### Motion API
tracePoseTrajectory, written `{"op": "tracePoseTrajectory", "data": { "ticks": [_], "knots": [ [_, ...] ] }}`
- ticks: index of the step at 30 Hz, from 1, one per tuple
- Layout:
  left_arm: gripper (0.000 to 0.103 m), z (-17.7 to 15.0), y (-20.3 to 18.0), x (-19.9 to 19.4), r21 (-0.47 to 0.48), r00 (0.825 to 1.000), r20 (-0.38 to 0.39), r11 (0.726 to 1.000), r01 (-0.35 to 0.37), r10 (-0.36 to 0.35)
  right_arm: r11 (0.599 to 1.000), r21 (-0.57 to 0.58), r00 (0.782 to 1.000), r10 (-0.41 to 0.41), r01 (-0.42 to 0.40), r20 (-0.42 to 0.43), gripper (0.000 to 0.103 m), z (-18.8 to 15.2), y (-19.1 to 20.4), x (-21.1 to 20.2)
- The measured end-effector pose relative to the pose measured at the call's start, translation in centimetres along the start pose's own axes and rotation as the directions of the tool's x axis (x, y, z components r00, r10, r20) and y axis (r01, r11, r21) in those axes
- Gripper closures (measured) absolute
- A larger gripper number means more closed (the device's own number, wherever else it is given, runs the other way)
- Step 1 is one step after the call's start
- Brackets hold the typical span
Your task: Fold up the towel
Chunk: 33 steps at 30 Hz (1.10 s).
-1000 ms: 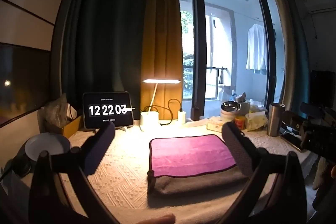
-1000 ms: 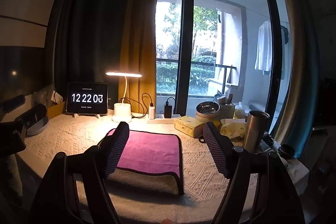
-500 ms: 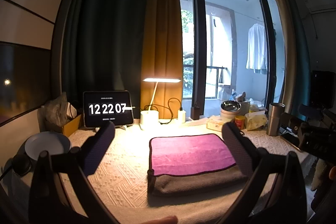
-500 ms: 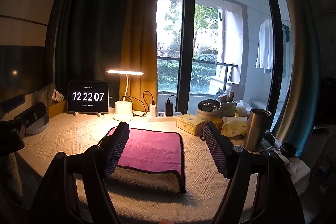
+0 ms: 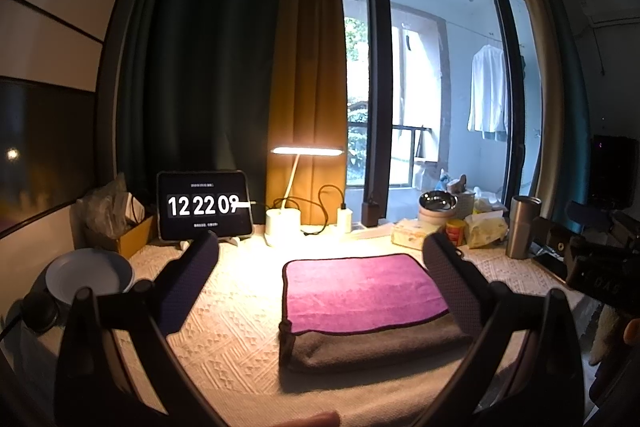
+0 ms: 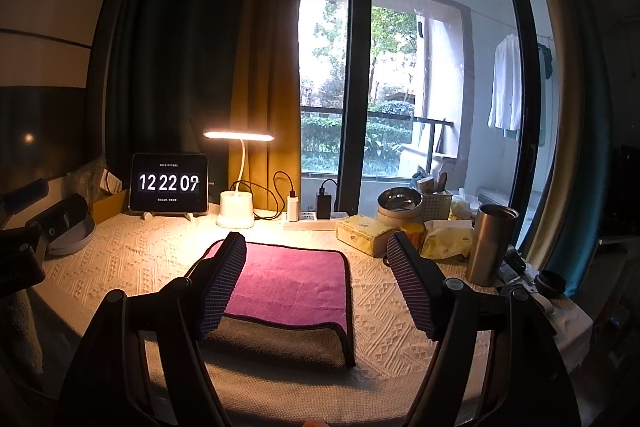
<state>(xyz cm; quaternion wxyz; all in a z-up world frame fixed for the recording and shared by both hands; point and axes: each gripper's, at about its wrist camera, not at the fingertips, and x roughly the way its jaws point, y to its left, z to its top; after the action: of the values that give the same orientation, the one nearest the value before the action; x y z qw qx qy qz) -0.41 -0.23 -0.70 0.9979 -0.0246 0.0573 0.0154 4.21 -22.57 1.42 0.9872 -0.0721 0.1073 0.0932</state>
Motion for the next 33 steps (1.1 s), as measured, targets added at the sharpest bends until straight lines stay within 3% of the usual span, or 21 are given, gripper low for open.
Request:
{"op": "tracePoseTrajectory", "data": {
  "ticks": [26, 33],
  "knots": [
    [0.0, -0.8, -0.6, 0.3, -0.004, 1.0, -0.016, 1.0, 0.006, -0.006, 1.0, 0.005, 1.0, 0.003, -0.003, -0.01, 0.027, -0.3, 0.3, 0.3],
    [0.0, -0.6, -0.5, 2.1, -0.01, 0.997, -0.066, 1.0, 0.028, -0.028, 1.0, 0.015, 0.999, 0.002, -0.002, -0.033, 0.027, -0.8, 0.3, 1.7]
  ]
}}
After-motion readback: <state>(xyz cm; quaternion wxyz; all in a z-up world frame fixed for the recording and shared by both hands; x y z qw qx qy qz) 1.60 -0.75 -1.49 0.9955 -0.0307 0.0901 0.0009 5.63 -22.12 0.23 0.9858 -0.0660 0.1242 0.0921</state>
